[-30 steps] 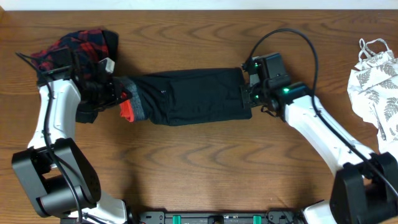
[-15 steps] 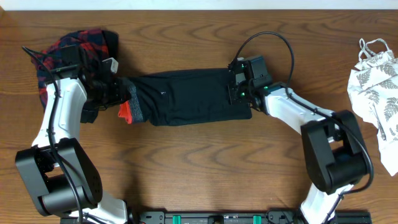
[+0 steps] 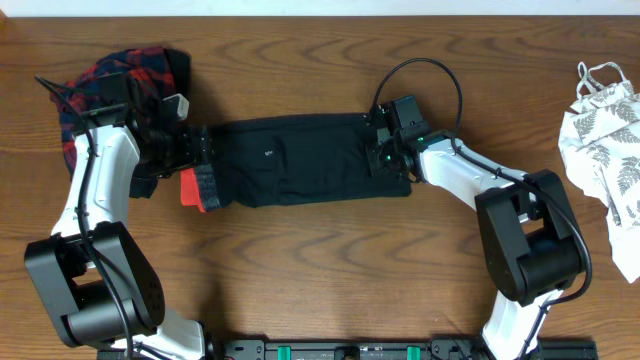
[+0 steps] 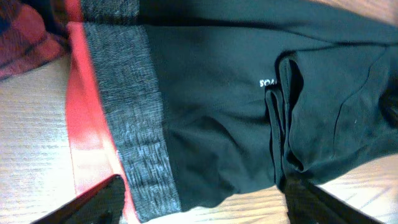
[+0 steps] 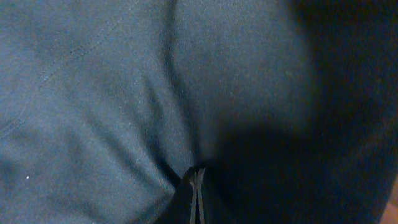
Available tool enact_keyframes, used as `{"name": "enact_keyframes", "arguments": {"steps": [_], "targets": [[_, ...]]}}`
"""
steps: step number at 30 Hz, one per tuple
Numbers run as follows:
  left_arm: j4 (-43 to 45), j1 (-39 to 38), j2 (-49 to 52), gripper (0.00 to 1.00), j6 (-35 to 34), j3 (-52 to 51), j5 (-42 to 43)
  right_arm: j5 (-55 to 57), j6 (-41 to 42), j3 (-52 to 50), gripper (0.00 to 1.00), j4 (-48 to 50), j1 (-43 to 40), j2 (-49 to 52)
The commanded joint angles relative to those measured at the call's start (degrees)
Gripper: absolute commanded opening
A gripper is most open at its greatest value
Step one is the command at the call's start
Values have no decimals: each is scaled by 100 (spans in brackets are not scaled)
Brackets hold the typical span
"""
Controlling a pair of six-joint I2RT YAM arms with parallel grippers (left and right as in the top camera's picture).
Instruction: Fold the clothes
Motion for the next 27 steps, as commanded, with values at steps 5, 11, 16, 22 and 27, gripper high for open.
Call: {"name": "enact_keyframes", "arguments": {"steps": [5, 11, 16, 22, 27], "targets": [[-57, 7, -74, 84, 11, -79, -50, 968, 173, -160, 1, -741, -140, 153], [-111, 7, -72, 85, 13, -125, -50, 1303, 389, -160, 1, -1250, -509, 153], [-76, 7, 83, 87, 13, -208, -50, 1224, 476, -160, 1, -1401, -828, 153], [-72, -72, 549, 88, 9, -208, 22, 1121, 455, -160, 1, -1443, -850, 153], [-52, -197, 1005, 95, 17, -208, 251, 1121, 457, -160, 1, -1436, -778, 153]]}}
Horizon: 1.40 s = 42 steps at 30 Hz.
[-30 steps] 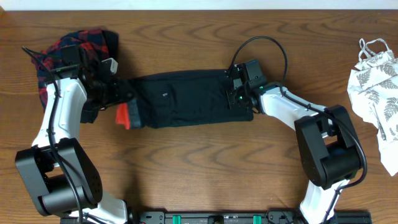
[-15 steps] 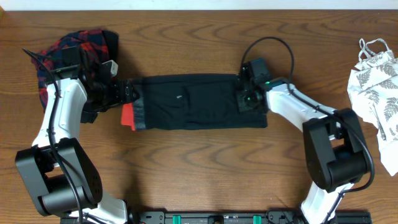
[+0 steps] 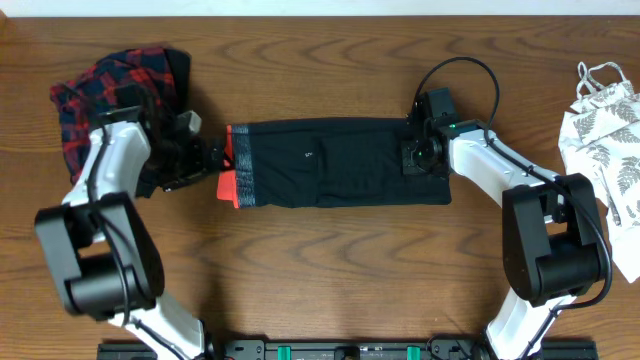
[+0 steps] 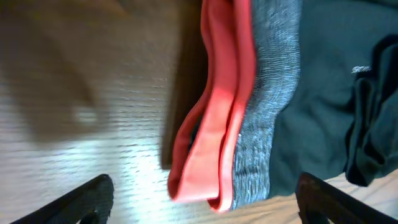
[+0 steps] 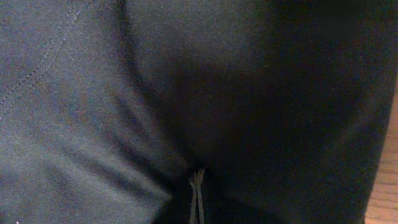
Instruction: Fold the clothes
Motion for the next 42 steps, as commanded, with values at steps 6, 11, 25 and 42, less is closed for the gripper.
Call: {"name": "enact_keyframes", "arguments": {"steps": [6, 11, 25, 42], "targets": [[28, -98, 734, 97, 105, -59, 264, 490, 87, -267, 1, -162, -7, 348], [-155, -101, 1099, 97, 103, -59, 872, 487, 90, -267, 1, -160, -4, 348], [-1106, -101, 1226, 97, -98, -118, 852, 487, 107, -267, 1, -221, -4, 348], [-348, -101, 1237, 98, -173, -409, 863, 487, 107, -267, 1, -229, -4, 348]]}}
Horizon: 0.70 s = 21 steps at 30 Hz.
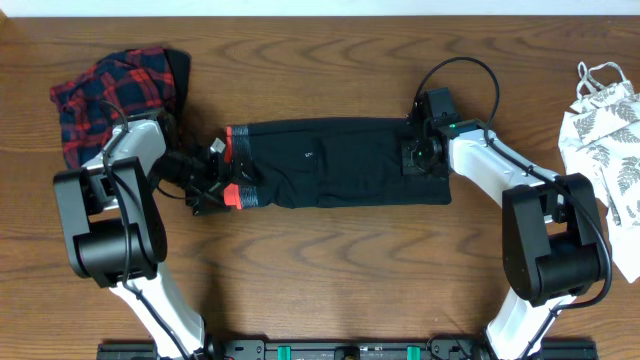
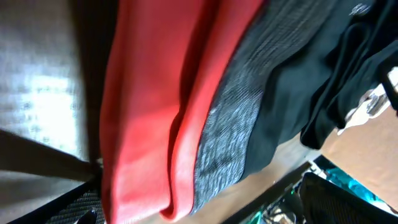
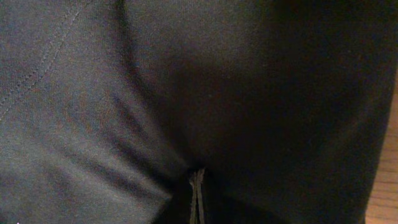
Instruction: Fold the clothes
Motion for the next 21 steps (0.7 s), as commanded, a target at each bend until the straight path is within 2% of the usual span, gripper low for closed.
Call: {"name": "enact_keyframes", "arguments": {"steps": [1, 5, 11, 21], "targets": [[492, -2, 275, 98, 2, -439, -505, 483, 66, -271, 1, -214, -4, 348], [1010, -2, 275, 98, -286, -1014, 136, 483, 66, -271, 1, -214, -4, 348], [1320, -2, 275, 98, -1113, -1617, 240, 483, 66, -271, 1, -225, -4, 348], [815, 0, 275, 98, -1145, -1759, 216, 485, 63, -271, 1, -258, -4, 348]]}}
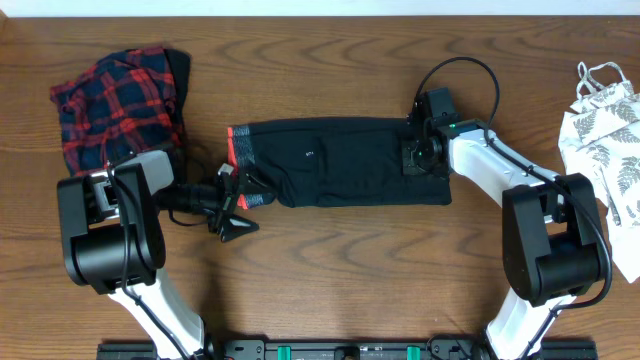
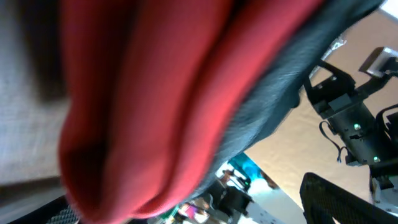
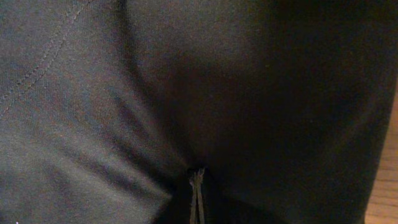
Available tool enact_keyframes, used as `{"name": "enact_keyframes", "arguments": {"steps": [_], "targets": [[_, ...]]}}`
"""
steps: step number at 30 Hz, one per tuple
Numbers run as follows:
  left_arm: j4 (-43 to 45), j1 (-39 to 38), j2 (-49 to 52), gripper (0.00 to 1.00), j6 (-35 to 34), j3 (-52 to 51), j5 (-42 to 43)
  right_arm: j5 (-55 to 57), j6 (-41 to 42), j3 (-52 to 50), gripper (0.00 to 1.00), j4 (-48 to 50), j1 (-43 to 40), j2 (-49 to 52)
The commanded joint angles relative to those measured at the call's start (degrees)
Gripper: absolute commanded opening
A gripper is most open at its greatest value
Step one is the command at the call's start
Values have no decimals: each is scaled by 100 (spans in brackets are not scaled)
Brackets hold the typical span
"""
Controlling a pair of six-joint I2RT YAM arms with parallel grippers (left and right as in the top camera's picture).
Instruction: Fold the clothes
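A black garment (image 1: pixel 340 165) with a red and grey waistband (image 1: pixel 236 150) lies flat across the middle of the table. My left gripper (image 1: pixel 236 207) is open at the waistband's lower left corner. In the left wrist view the red band (image 2: pixel 155 93) fills the frame, blurred and very close, and one dark finger (image 2: pixel 351 199) shows at the lower right. My right gripper (image 1: pixel 418 156) is shut on the garment's right end. The right wrist view shows its fingertips (image 3: pixel 197 183) pinched together on black fabric (image 3: pixel 124 93).
A red and blue plaid garment (image 1: pixel 110 100) is bunched at the back left, just behind my left arm. A white leaf-print garment (image 1: pixel 605 140) lies at the right edge. Bare wooden table (image 1: pixel 330 270) lies in front of the black garment.
My left gripper has dropped nearer the table's front and sits under the waistband's lower corner, closer to the red band. The garment and the right gripper have not moved.
At first the garment lay further left, my left gripper open over its waistband, the right shut on its right end. Then the garment lay further right, still in the right gripper, and the left gripper stood off its left edge. Since then the left gripper has closed in on the waistband corner.
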Motion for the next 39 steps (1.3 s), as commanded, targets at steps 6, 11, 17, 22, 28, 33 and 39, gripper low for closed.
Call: {"name": "enact_keyframes", "arguments": {"steps": [6, 11, 17, 22, 28, 33, 39], "targets": [[557, -52, 431, 98, -271, -254, -1810, 461, 63, -282, 1, -223, -4, 348], [1491, -52, 431, 98, -772, -256, -2455, 461, 63, -282, 1, -258, -4, 348], [2308, -52, 431, 98, -833, -256, -2647, 461, 63, -282, 1, -295, -7, 348], [2667, -52, 431, 98, -938, -256, -3287, 459, 66, -282, 1, -304, -4, 348], [3132, -52, 431, 80, -935, -256, -3401, 459, 66, -280, 1, -321, -7, 348], [3355, -52, 431, 81, -927, -256, -3469, 461, 66, -282, 1, -323, -9, 348], [3418, -52, 437, 91, -946, -258, -3606, 461, 66, -280, 1, -308, -4, 348]]}}
